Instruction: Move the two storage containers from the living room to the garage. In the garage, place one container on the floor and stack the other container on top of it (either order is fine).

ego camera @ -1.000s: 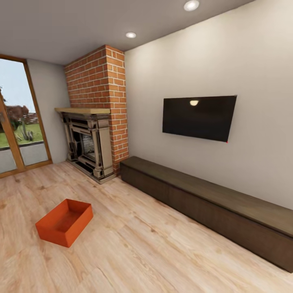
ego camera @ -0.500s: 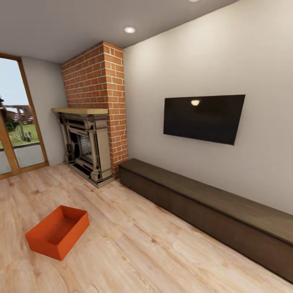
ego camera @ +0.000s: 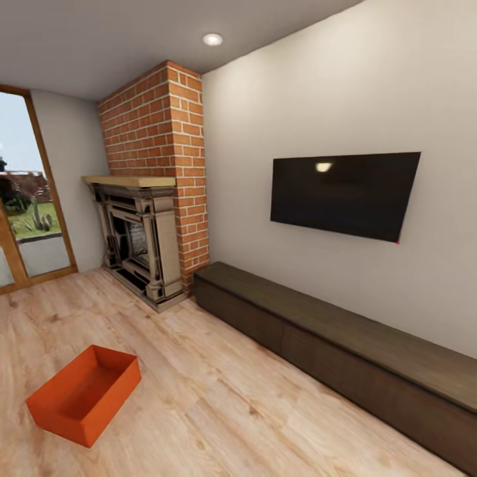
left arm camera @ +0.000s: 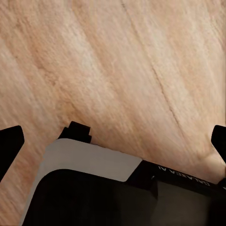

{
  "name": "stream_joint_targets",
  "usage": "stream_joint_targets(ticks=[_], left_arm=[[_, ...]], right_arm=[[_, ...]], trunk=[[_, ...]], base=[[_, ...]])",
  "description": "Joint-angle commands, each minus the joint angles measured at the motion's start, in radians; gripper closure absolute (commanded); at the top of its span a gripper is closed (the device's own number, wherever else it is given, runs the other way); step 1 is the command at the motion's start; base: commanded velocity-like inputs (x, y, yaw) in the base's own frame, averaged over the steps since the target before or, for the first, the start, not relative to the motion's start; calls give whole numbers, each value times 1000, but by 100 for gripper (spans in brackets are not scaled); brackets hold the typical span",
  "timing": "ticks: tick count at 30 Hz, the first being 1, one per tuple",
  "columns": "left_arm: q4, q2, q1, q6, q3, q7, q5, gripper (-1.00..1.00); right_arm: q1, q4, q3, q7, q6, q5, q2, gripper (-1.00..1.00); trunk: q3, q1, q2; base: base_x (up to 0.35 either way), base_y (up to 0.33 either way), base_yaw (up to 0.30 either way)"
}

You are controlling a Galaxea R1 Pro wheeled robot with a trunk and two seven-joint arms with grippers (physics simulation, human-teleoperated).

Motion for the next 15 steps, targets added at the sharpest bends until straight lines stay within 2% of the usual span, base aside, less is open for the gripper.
stream_joint_targets(ticks=[1,15], left_arm=[[0,0,-1,2,-7,3,8,-100],[0,0,-1,2,-7,3,11,-100]], right_arm=[[-1,3,5,-4,-7,0,-1,-100],[-1,3,4,-4,-10,1,-3,-100]], trunk=[[-1,1,-1],[-1,1,-1]], base=[[323,0,198],[323,0,256]])
